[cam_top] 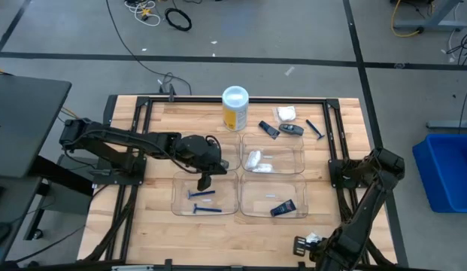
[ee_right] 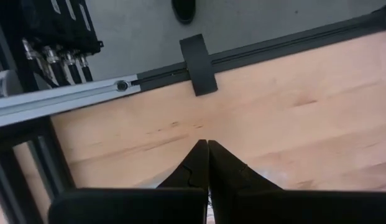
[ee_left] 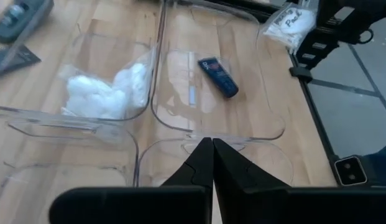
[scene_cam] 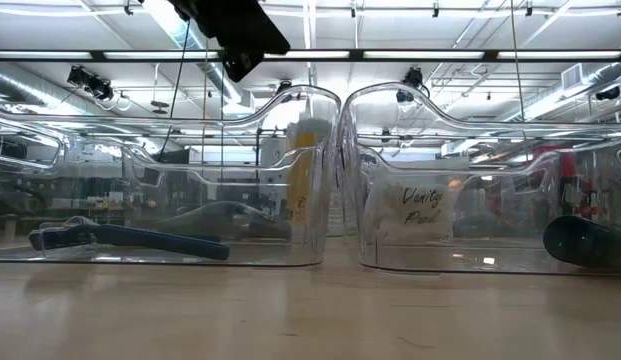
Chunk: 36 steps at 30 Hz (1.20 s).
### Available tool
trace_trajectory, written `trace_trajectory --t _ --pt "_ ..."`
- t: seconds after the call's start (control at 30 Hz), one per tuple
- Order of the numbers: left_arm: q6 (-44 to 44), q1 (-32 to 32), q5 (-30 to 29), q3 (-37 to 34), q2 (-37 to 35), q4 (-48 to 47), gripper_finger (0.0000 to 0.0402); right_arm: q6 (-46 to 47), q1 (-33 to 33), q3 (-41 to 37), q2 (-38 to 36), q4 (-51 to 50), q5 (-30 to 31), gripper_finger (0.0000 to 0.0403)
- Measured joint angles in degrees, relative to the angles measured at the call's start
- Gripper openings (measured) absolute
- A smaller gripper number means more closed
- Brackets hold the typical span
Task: Pick & Place Travel size toiletries
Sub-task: Put the transparent vanity pack into the top right transparent bin
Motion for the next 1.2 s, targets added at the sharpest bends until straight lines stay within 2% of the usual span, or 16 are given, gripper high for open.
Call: trace_trajectory --t 0.3,0.53,0.63,0.83,1.2 --pt "1.78 0.00 -1.82 0.02 -4.87 -1.61 0.0005 2.92 -0.44 4.28 -0.04 -2.81 0.76 0.0003" --pt "4.55 0.00 -1.83 0.01 -8.47 -3.48 0.0004 2.79 -1.67 5.79 -0.04 -3.19 5.55 0.0004" --pt "4.66 0.00 -1.92 0.00 -9.36 -4.89 0.0006 2.75 -2.95 5.79 -0.04 -3.19 9.61 0.0004" --pt "4.68 0.00 -1.41 0.02 -9.34 -4.83 0.0004 2.27 -6.55 5.78 -0.02 -2.76 15.61 0.0004" --pt "4.27 0.00 -1.32 0.02 -9.34 -5.92 0.0005 2.25 -12.38 5.79 -0.02 1.17 22.73 0.0004"
